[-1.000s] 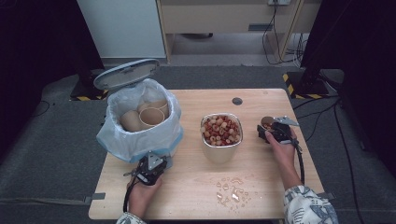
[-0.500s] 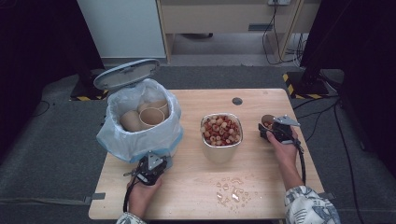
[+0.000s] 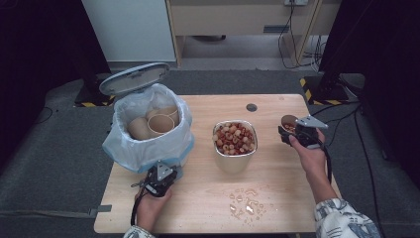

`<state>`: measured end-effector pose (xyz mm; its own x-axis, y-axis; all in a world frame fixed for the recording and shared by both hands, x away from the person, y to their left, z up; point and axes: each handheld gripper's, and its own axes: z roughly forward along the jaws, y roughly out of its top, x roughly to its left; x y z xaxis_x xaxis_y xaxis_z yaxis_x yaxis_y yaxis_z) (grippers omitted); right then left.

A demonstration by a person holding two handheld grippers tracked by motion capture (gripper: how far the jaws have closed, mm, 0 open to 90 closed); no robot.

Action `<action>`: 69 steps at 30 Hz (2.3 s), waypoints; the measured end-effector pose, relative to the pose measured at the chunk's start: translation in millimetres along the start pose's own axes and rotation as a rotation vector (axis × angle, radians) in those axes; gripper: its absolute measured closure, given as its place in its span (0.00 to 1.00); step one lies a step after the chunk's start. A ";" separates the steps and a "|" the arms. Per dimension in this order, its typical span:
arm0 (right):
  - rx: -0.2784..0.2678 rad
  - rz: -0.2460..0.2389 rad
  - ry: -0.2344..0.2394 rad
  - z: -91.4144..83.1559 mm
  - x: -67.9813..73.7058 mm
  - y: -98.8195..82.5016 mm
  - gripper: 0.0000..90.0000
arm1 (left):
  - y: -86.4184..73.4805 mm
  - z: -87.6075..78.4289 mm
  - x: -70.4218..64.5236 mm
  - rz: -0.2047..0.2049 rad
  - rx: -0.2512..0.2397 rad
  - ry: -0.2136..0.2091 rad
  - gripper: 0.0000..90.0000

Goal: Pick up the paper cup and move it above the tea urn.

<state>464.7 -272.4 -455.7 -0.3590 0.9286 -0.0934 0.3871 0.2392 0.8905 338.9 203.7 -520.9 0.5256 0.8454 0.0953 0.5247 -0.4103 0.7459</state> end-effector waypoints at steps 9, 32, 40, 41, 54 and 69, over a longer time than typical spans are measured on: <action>-0.015 -0.055 0.009 -11.3 0.4 25.5 0.35 | 0.0 0.0 0.2 -0.002 0.000 -0.001 0.98; -0.050 -0.158 0.036 -17.7 18.2 76.9 0.35 | 0.1 0.0 0.4 -0.002 0.001 -0.002 0.98; -0.048 -0.185 0.041 -17.3 22.9 89.0 0.35 | 0.2 0.1 0.4 0.000 0.001 -0.003 0.98; -0.048 -0.188 0.041 -17.0 23.2 90.4 0.35 | 0.2 0.1 0.2 0.000 0.001 -0.002 0.98; -0.070 -0.220 0.054 -14.6 31.8 104.6 0.35 | 0.2 0.2 0.2 0.003 0.000 -0.001 0.98; -0.090 -0.258 0.064 -14.4 41.5 121.4 0.35 | 0.3 0.4 -0.5 0.003 -0.001 0.002 0.98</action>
<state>484.6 -208.8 -345.0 -0.4900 0.8198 -0.2963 0.1996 0.4364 0.8773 339.1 203.0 -520.9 0.5262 0.8446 0.0987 0.5224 -0.4126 0.7462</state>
